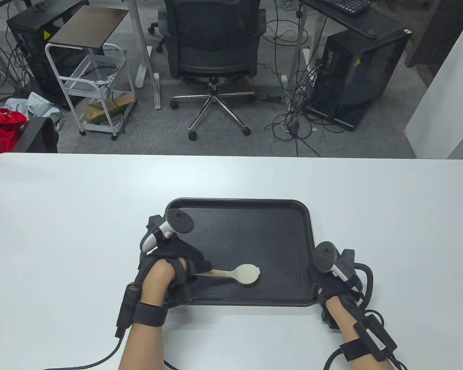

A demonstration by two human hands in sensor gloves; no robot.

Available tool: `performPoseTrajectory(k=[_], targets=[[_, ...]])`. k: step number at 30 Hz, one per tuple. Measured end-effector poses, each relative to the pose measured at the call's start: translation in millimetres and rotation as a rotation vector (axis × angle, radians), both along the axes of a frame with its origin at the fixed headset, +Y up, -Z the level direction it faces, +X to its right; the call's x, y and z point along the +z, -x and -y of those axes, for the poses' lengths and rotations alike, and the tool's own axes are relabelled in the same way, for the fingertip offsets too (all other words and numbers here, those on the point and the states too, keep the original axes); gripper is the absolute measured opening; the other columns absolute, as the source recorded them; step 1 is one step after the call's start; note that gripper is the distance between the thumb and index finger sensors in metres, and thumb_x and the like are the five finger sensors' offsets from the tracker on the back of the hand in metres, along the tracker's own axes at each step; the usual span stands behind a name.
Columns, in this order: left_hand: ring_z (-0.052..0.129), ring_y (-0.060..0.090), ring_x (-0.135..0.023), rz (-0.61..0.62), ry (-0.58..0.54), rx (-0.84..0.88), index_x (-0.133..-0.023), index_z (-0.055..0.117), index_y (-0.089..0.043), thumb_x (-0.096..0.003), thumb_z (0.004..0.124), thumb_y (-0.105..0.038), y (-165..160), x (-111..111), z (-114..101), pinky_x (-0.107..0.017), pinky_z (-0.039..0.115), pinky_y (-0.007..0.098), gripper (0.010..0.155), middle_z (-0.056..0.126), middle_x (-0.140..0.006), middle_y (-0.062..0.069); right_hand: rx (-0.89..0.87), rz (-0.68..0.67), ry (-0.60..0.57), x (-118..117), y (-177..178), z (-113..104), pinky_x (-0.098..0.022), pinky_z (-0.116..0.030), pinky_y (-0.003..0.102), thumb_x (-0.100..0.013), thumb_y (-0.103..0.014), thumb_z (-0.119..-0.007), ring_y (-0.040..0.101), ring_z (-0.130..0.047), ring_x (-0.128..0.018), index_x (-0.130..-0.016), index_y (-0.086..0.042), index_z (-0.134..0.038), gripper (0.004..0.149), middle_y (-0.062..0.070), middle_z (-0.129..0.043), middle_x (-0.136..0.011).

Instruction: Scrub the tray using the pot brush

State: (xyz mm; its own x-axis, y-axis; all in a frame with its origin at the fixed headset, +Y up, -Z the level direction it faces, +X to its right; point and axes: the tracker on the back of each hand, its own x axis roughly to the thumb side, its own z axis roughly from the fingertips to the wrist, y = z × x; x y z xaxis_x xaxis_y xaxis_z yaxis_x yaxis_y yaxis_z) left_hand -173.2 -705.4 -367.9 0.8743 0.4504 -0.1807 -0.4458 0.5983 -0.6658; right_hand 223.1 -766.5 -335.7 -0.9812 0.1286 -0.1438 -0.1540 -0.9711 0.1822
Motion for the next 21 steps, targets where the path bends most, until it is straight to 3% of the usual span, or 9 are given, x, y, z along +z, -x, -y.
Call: performPoseTrajectory(k=[12,21], targets=[[0.100,0.024,-0.013,-0.214,0.002,0.052,-0.075,0.093,-0.010,-0.0348,0.092,-0.047,83,9,-2,-0.039,0.084,0.052,0.055,0.103,-0.053,0.009,0.000,0.000,0.000,0,0,0,-0.029,-0.083,0.047,-0.047,-0.038,-0.077,0.026,-0.096,-0.018,-0.095,-0.008,-0.063,0.058,0.005,-0.100,-0.039],[0.100,0.027,-0.009,-0.373,-0.008,0.118,-0.071,0.099,-0.009,-0.0325,0.096,-0.042,146,29,2,-0.037,0.085,0.054,0.051,0.106,-0.049,0.012,0.001,0.000,-0.001,0,0,0,-0.029,-0.083,0.047,-0.047,-0.038,-0.077,0.026,-0.096,-0.018,-0.095,-0.008,-0.063,0.058,0.005,-0.100,-0.039]])
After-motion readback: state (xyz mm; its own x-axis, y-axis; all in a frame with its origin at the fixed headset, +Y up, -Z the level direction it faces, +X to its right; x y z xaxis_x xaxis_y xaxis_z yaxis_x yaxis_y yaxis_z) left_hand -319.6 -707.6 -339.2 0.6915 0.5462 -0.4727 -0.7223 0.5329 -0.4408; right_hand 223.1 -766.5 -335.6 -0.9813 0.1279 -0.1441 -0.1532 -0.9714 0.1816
